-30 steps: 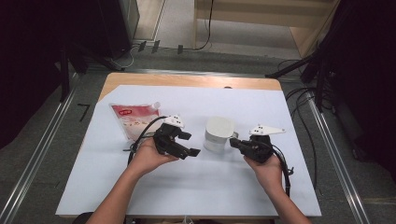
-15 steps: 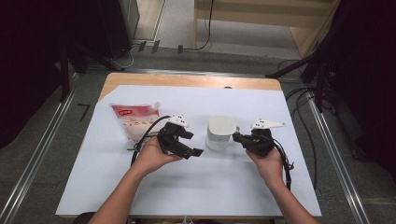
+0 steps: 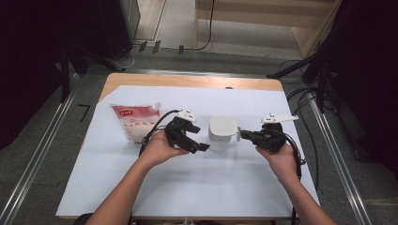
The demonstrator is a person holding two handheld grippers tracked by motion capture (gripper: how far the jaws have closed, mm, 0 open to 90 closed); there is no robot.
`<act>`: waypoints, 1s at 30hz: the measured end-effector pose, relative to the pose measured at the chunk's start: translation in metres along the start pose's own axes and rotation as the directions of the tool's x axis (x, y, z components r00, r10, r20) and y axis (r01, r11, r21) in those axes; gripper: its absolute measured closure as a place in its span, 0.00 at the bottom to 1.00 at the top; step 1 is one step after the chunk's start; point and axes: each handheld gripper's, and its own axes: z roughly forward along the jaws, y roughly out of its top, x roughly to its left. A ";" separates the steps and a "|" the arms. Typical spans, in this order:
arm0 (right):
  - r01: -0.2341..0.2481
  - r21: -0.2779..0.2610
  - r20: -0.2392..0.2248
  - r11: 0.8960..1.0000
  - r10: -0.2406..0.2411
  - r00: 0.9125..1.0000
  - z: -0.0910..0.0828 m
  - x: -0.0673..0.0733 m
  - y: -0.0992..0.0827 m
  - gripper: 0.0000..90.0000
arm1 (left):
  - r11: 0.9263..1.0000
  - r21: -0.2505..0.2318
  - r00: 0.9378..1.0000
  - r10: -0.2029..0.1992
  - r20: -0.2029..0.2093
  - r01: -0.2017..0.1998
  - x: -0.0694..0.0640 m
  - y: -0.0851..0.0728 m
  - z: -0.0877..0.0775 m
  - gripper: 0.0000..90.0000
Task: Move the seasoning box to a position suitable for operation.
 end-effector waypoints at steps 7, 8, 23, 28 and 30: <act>-0.016 0.003 0.007 1.000 0.016 1.000 -0.003 -0.008 -0.002 1.00 | 0.998 -0.010 0.996 0.061 0.058 -0.061 0.011 0.010 0.002 0.17; -0.012 0.003 0.008 1.000 0.012 1.000 -0.002 -0.010 -0.002 1.00 | 0.997 -0.016 0.995 0.074 0.073 -0.073 0.012 0.011 0.002 0.17; 0.005 -0.002 0.004 1.000 -0.005 1.000 0.010 -0.016 0.010 1.00 | 0.995 0.019 0.992 0.099 0.080 -0.101 0.027 0.031 0.021 0.17; 0.000 -0.003 0.004 1.000 0.000 1.000 0.014 -0.016 0.009 1.00 | 0.991 0.014 0.987 0.127 0.102 -0.130 0.027 0.034 0.028 0.18; -0.004 -0.006 0.003 1.000 0.004 1.000 0.014 -0.016 0.009 1.00 | 0.992 0.018 0.986 0.123 0.109 -0.126 0.029 0.033 0.032 0.18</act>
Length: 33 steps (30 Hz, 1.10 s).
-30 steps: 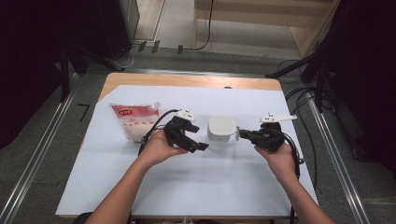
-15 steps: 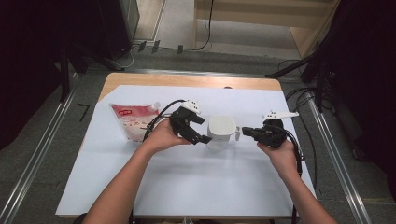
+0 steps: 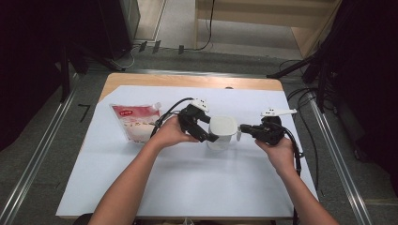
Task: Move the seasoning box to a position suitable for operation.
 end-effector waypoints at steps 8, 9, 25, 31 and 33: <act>0.005 -0.003 0.006 1.000 -0.005 1.000 0.000 0.002 -0.001 1.00 | 1.000 -0.001 1.000 0.018 0.007 -0.018 0.002 0.001 0.007 0.16; 0.010 0.002 0.009 1.000 -0.010 1.000 0.000 0.002 -0.001 1.00 | 1.000 -0.003 1.000 0.019 0.009 -0.019 0.003 0.001 0.007 0.16; 0.014 -0.002 0.014 1.000 -0.014 1.000 0.000 0.003 -0.001 1.00 | 1.000 -0.004 1.000 0.007 0.005 -0.006 0.001 0.003 0.001 0.18; 0.015 -0.002 0.015 1.000 -0.015 1.000 0.000 0.003 -0.001 1.00 | 1.000 -0.016 1.000 0.002 0.006 -0.002 0.000 0.005 -0.004 0.19; 0.014 0.000 0.014 1.000 -0.014 1.000 0.001 0.003 -0.001 1.00 | 1.000 -0.025 1.000 0.004 0.001 -0.004 -0.002 0.007 -0.008 0.19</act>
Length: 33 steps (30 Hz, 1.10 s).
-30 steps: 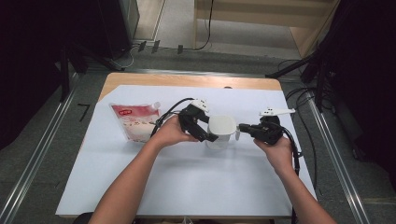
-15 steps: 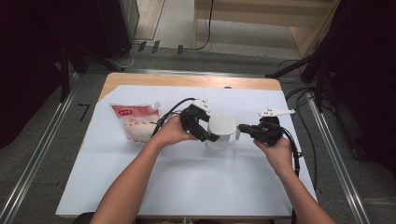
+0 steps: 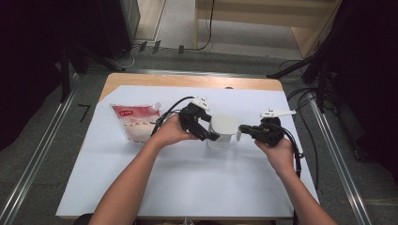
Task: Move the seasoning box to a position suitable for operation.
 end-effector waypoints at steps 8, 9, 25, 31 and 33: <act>0.002 0.001 -0.003 1.000 -0.002 1.000 0.000 -0.001 0.000 1.00 | 0.999 0.036 1.000 0.027 -0.015 -0.026 -0.003 0.017 -0.012 0.25; 0.001 0.002 -0.002 1.000 -0.001 1.000 0.000 -0.001 0.000 1.00 | 0.998 0.048 0.999 0.030 -0.011 -0.030 -0.003 0.017 -0.013 0.26; -0.004 0.007 0.002 1.000 0.004 1.000 0.001 0.000 -0.001 1.00 | 0.996 0.069 0.999 0.052 0.003 -0.052 0.002 0.002 0.010 0.17; -0.005 0.008 0.001 1.000 0.005 1.000 0.000 0.000 -0.001 1.00 | 0.996 0.065 0.998 0.059 -0.018 -0.058 -0.001 0.004 0.007 0.19; -0.004 0.007 0.002 1.000 0.004 1.000 0.001 0.000 -0.001 1.00 | 0.996 0.066 0.998 0.063 -0.020 -0.061 -0.001 0.005 0.007 0.19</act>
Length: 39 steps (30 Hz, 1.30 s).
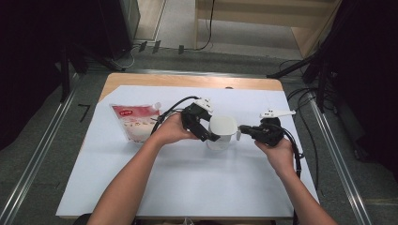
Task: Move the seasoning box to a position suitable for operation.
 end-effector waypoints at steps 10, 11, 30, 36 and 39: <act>0.002 0.003 0.001 1.000 -0.002 1.000 0.001 0.000 0.000 1.00 | 0.999 -0.038 1.000 -0.016 0.016 0.017 0.000 0.005 -0.010 0.20; 0.003 0.005 0.002 1.000 -0.003 1.000 0.001 0.000 0.000 1.00 | 0.999 -0.034 1.000 -0.017 0.019 0.017 0.000 0.005 -0.011 0.20; 0.014 0.010 0.006 1.000 -0.014 1.000 0.002 0.002 -0.001 1.00 | 0.999 0.022 1.000 0.024 -0.007 -0.023 -0.002 0.001 0.004 0.18; 0.012 0.013 0.003 1.000 -0.013 1.000 0.003 0.003 -0.001 1.00 | 1.000 0.012 1.000 0.023 -0.008 -0.023 -0.003 0.003 -0.001 0.19; 0.018 0.013 0.004 1.000 -0.018 1.000 0.003 0.003 -0.001 1.00 | 1.000 0.014 0.999 0.029 -0.015 -0.028 -0.005 0.004 -0.002 0.19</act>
